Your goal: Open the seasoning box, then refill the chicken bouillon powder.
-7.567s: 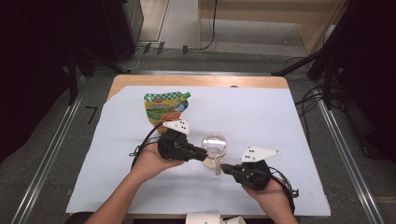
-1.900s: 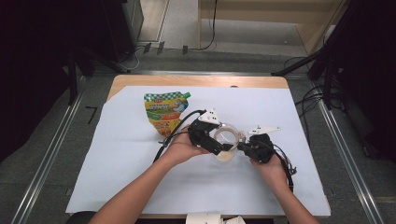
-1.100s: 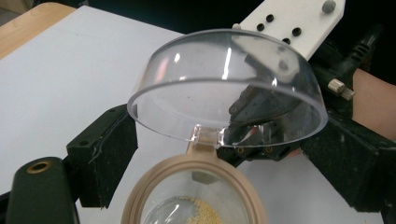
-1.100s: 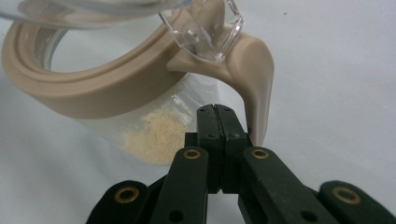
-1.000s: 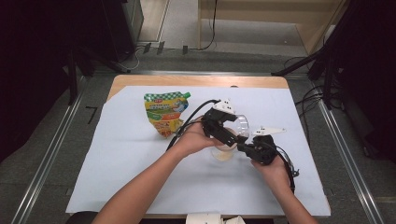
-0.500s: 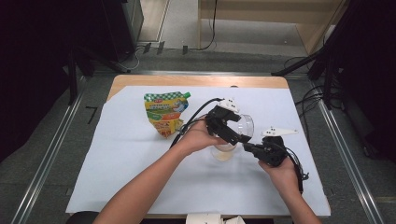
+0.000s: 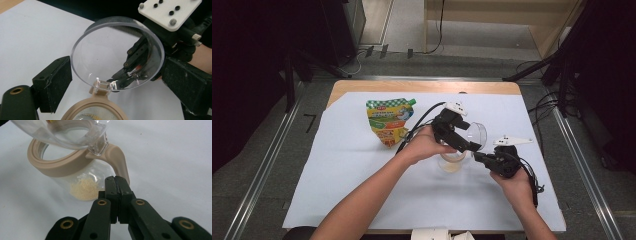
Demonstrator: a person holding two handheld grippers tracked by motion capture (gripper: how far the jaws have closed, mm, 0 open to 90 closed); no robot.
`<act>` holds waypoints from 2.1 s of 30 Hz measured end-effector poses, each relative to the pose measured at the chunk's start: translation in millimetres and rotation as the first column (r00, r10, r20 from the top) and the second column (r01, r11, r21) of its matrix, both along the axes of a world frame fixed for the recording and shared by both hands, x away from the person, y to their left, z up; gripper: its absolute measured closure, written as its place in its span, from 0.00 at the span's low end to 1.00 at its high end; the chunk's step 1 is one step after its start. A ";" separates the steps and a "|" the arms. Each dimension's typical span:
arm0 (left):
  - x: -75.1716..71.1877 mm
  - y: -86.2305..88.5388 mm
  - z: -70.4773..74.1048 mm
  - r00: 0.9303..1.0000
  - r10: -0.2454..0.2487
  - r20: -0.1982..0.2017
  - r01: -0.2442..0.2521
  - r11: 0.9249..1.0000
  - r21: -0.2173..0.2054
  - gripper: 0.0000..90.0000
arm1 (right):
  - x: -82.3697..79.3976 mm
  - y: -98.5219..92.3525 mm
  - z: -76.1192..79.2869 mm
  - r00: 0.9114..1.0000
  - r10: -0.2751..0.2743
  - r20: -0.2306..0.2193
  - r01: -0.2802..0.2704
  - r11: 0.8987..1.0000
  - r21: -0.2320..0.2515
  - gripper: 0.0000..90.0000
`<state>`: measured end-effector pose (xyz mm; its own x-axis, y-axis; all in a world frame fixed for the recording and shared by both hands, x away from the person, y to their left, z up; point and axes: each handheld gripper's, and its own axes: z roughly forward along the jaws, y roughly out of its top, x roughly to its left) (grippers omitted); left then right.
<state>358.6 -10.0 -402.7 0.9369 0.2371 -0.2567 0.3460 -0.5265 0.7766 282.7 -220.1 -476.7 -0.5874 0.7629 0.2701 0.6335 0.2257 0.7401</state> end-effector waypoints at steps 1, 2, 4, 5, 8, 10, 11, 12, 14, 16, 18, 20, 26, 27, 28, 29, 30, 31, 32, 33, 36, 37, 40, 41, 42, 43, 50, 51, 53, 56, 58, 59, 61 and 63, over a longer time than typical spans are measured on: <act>-0.3 1.1 1.3 1.000 0.005 0.002 -0.005 1.000 -0.005 0.11 | -0.1 -0.2 0.3 1.000 0.001 -0.003 -0.001 1.000 0.001 1.00; -0.7 2.4 2.8 1.000 0.010 0.003 -0.010 1.000 -0.006 0.11 | -0.2 -0.3 0.4 1.000 0.000 -0.001 0.000 1.000 0.001 1.00; -1.5 5.1 5.8 1.000 0.013 -0.003 -0.013 1.000 -0.002 0.11 | -1.2 -0.5 1.2 1.000 0.000 0.001 0.000 1.000 -0.002 1.00; -2.7 7.4 8.0 1.000 0.015 -0.001 -0.015 1.000 0.008 0.12 | -2.0 -0.6 1.9 1.000 0.000 0.001 0.000 1.000 -0.005 1.00; -6.6 15.3 14.1 1.000 0.011 0.006 -0.011 1.000 0.018 0.15 | -8.4 0.8 6.8 1.000 0.005 0.018 -0.005 1.000 -0.005 0.99; -8.8 20.3 17.0 1.000 0.013 -0.008 -0.013 1.000 0.017 0.16 | -13.6 3.1 10.8 0.999 0.019 0.032 -0.019 1.000 -0.009 0.98; -8.8 20.3 17.0 1.000 0.013 -0.008 -0.013 1.000 0.017 0.18 | -13.6 3.1 10.8 0.999 0.019 0.032 -0.019 1.000 -0.009 0.98; -10.6 24.5 18.4 0.999 0.002 -0.038 -0.001 1.000 0.013 0.18 | -15.2 4.3 11.6 0.999 0.024 0.038 -0.023 1.000 -0.006 0.97; -16.4 31.1 19.3 0.999 -0.001 -0.045 0.003 1.000 0.026 0.28 | -22.2 10.7 14.7 0.998 0.046 0.044 -0.046 0.999 -0.015 0.94; -20.0 34.9 19.3 0.999 -0.005 -0.040 0.006 1.000 0.027 0.32 | -24.1 13.0 15.3 0.997 0.056 0.051 -0.056 0.998 -0.016 0.93; -24.9 41.2 19.4 1.000 -0.002 -0.028 0.003 1.000 0.015 0.41 | -29.3 18.8 16.7 0.996 0.075 0.051 -0.075 0.997 -0.018 0.91; -29.1 49.1 18.5 0.999 0.036 -0.026 -0.035 0.999 0.018 0.44 | -33.6 24.8 19.0 0.993 0.094 0.064 -0.093 0.995 -0.021 0.90; -27.5 71.5 12.9 0.991 0.047 -0.126 -0.044 0.999 0.024 0.48 | -41.7 36.2 21.2 0.989 0.137 0.046 -0.138 0.990 0.012 0.78; -27.6 73.8 12.8 0.992 0.049 -0.115 -0.046 0.998 0.035 0.48 | -42.0 38.4 20.2 0.989 0.143 0.031 -0.144 0.989 0.030 0.74; -27.7 77.1 13.4 0.993 0.054 -0.105 -0.049 0.998 0.050 0.48 | -41.8 39.8 19.3 0.989 0.147 0.021 -0.148 0.988 0.037 0.71; -28.2 80.8 13.9 0.993 0.061 -0.105 -0.056 0.997 0.050 0.48 | -42.2 42.2 18.4 0.989 0.149 0.008 -0.150 0.988 0.042 0.68; -28.2 85.4 14.8 0.992 0.068 -0.104 -0.063 0.997 0.052 0.47 | -42.3 44.3 17.6 0.987 0.158 0.008 -0.158 0.987 0.036 0.67; -28.5 90.2 15.6 0.991 0.076 -0.113 -0.071 0.996 0.046 0.48 | -43.1 46.4 17.4 0.986 0.164 0.011 -0.165 0.986 0.034 0.66; -28.6 94.8 16.6 0.990 0.078 -0.118 -0.075 0.997 0.037 0.49 | -43.7 48.1 17.6 0.985 0.173 0.015 -0.173 0.984 0.035 0.64; -28.9 99.1 17.9 0.989 0.085 -0.122 -0.081 0.996 0.036 0.49 | -44.0 49.8 17.6 0.985 0.174 0.018 -0.175 0.984 0.040 0.63; -28.1 108.1 20.9 0.987 0.093 -0.129 -0.090 0.995 0.032 0.53 | -43.8 52.1 16.9 0.981 0.190 0.025 -0.191 0.980 0.052 0.60; -27.5 115.2 22.7 0.985 0.110 -0.131 -0.109 0.994 0.019 0.51 | -43.8 55.2 14.9 0.980 0.197 0.031 -0.198 0.978 0.061 0.57; -27.1 127.5 26.4 0.983 0.130 -0.130 -0.130 0.991 0.006 0.51 | -44.4 60.0 13.6 0.978 0.206 0.026 -0.207 0.977 0.057 0.55; -27.6 131.0 27.7 0.982 0.139 -0.131 -0.140 0.990 0.005 0.52 | -44.4 61.9 13.0 0.976 0.214 0.034 -0.215 0.975 0.050 0.55; -27.8 134.5 29.2 0.982 0.144 -0.126 -0.144 0.990 0.006 0.53 | -44.9 63.8 12.7 0.975 0.219 0.034 -0.220 0.974 0.047 0.55; -28.6 137.5 30.6 0.981 0.153 -0.122 -0.153 0.988 0.003 0.53 | -44.9 65.5 12.1 0.973 0.226 0.035 -0.227 0.973 0.040 0.55; -28.6 158.9 40.4 0.975 0.194 -0.106 -0.196 0.981 -0.006 0.47 | -45.9 74.8 9.2 0.964 0.264 0.026 -0.265 0.964 0.011 0.55; -28.2 162.2 41.4 0.972 0.206 -0.111 -0.208 0.978 -0.008 0.47 | -45.7 75.4 8.9 0.963 0.267 0.030 -0.268 0.963 0.007 0.55; -27.4 165.5 42.4 0.970 0.212 -0.121 -0.216 0.976 -0.015 0.46 | -45.8 75.9 8.7 0.963 0.269 0.028 -0.269 0.963 0.007 0.55; -26.7 178.6 47.7 0.966 0.231 -0.113 -0.235 0.972 -0.024 0.45 | -44.9 76.1 8.5 0.962 0.272 0.027 -0.272 0.962 -0.003 0.54; -26.5 183.5 50.0 0.966 0.235 -0.109 -0.240 0.970 -0.028 0.45 | -44.4 76.2 8.2 0.962 0.271 0.028 -0.271 0.962 -0.005 0.54; -26.5 183.5 50.0 0.966 0.235 -0.109 -0.240 0.970 -0.028 0.45 | -44.4 76.2 8.2 0.962 0.271 0.028 -0.271 0.962 -0.005 0.54; -25.9 193.1 53.2 0.963 0.250 -0.104 -0.254 0.967 -0.028 0.45 | -44.2 76.4 8.1 0.962 0.273 0.025 -0.272 0.962 -0.007 0.54; -25.5 199.0 54.3 0.962 0.257 -0.095 -0.259 0.966 -0.017 0.44 | -44.5 76.6 8.2 0.961 0.276 0.027 -0.276 0.961 -0.010 0.54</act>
<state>333.1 189.0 -348.4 0.8171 0.4591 -0.3486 0.5374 -0.3879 0.7489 238.1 -143.6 -468.5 -0.7827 0.5716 0.2463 0.5250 0.3938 0.7545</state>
